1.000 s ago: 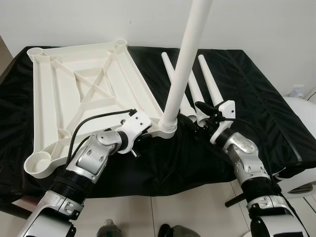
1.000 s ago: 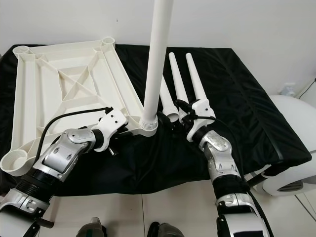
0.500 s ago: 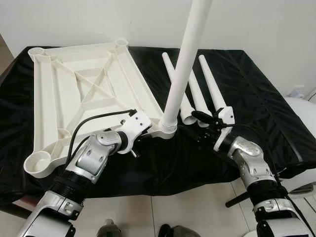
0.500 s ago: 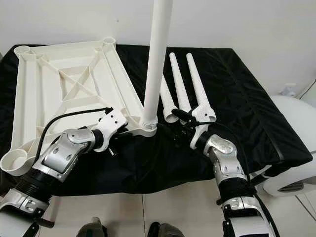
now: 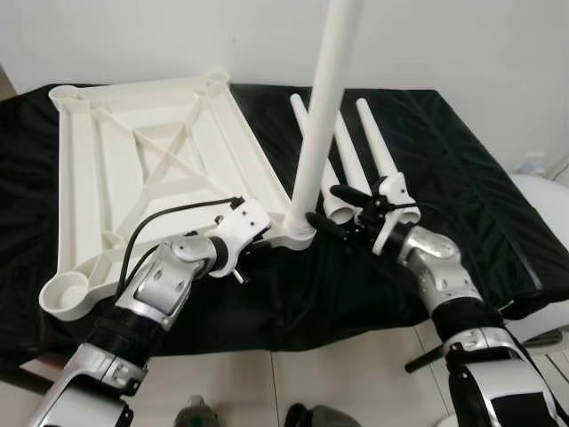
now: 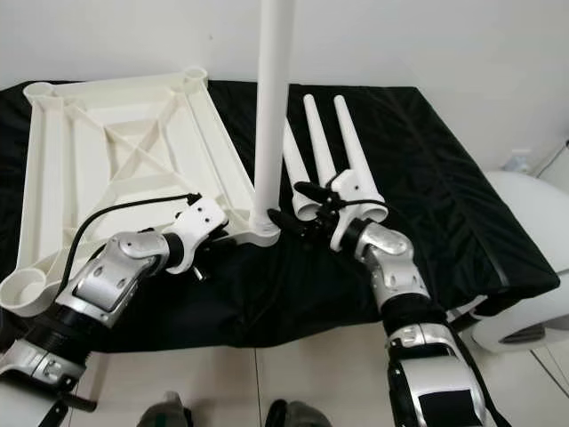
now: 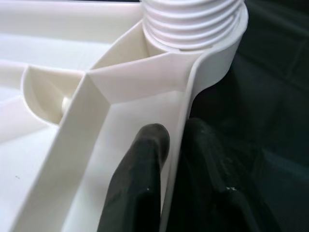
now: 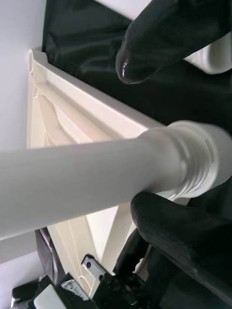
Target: Building children table
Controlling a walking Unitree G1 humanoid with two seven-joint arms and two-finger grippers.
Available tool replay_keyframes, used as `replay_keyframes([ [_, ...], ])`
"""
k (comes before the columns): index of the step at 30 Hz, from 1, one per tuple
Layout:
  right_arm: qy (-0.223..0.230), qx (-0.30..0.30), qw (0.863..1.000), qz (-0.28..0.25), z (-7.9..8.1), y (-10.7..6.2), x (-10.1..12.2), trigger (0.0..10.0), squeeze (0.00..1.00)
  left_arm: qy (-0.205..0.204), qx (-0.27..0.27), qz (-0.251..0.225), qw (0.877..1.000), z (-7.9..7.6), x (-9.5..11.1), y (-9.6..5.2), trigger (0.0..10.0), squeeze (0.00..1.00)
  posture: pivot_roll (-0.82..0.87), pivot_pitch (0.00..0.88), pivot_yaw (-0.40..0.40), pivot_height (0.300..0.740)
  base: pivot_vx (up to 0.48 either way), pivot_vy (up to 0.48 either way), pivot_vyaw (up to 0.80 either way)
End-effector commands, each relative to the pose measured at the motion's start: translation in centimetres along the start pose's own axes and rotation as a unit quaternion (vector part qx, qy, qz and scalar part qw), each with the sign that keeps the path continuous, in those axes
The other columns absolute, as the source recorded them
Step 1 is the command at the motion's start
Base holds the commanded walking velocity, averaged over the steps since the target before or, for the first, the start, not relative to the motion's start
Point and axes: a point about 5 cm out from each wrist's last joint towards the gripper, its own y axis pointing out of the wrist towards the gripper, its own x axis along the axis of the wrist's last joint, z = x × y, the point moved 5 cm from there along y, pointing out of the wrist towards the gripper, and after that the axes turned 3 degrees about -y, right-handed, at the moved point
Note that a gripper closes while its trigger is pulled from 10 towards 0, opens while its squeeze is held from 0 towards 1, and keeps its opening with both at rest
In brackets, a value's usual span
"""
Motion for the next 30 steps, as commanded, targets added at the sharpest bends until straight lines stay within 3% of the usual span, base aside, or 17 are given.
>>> replay_keyframes([
  [1, -0.006, 0.003, 1.000, -0.007, 0.0, 0.9, 0.5, 10.0, 0.00, 0.019, 0.006, -0.014, 1.000, 0.0, 1.2, 0.1, 10.0, 0.00, 0.06, 0.001, -0.055, 0.740, 0.000, 0.000, 0.00],
  [5, 0.000, 0.029, 1.000, 0.002, 0.7, 2.1, 0.4, 10.0, 0.00, 0.020, 0.005, -0.016, 1.000, -0.1, 1.4, 0.1, 10.0, 0.00, 0.08, 0.005, -0.057, 0.740, 0.000, 0.000, 0.00],
  [15, -0.010, 0.027, 1.000, 0.005, 0.5, 2.2, 0.4, 10.0, 0.00, 0.019, 0.005, -0.014, 1.000, -0.2, 1.2, 0.0, 10.0, 0.00, 0.08, 0.011, -0.058, 0.740, 0.000, 0.000, 0.00],
  [24, -0.013, -0.027, 1.000, -0.008, -1.1, 2.5, 0.8, 10.0, 0.00, 0.029, -0.015, -0.013, 0.999, -1.3, 1.2, 0.2, 10.0, 0.00, 0.07, 0.009, -0.055, 0.740, 0.000, 0.000, 0.00],
  [30, -0.009, -0.028, 1.000, -0.011, -1.1, 2.4, 0.7, 10.0, 0.00, 0.032, -0.027, -0.014, 0.999, -2.1, 1.1, 0.4, 10.0, 0.00, 0.06, 0.000, -0.052, 0.740, 0.000, 0.000, 0.00],
])
